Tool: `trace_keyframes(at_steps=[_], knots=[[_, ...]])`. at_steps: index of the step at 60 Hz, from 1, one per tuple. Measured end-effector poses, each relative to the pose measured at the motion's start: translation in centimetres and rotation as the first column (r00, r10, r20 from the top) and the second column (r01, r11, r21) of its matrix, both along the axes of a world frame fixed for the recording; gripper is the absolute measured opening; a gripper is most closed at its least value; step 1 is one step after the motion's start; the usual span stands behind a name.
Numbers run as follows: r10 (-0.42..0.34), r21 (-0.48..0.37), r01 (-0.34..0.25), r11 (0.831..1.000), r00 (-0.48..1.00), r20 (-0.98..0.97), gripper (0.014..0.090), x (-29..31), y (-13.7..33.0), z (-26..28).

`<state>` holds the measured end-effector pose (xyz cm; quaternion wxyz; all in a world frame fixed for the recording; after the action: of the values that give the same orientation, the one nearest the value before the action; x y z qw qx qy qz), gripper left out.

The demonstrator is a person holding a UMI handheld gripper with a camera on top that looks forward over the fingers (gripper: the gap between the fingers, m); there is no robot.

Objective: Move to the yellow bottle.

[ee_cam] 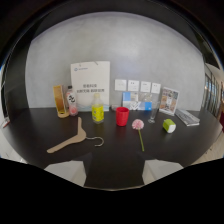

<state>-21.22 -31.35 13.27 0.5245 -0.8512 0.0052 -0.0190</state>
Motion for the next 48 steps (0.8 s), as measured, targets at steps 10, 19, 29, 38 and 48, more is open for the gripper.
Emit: trace_keyframes(at_steps=[10, 19, 29, 38, 48], knots=[[0.014, 0.0, -0.014, 1.0, 1.0, 0.015, 0.0852, -3.2, 2.7, -0.3], [0.027, 0.018, -0.028, 0.999, 0.999, 0.03, 0.0853, -4.8, 7.2, -0.4], [0.045, 0.018, -0.045, 0.999, 0.998, 0.042, 0.0851, -6.0, 14.2, -1.4], [0.048, -0.007, -0.048, 0.999, 0.998, 0.035, 0.0853, -6.8, 20.7, -2.9], [0.048, -0.043, -0.046, 0.998, 0.998, 0.037, 0.0856, -7.0, 25.2, -4.6]])
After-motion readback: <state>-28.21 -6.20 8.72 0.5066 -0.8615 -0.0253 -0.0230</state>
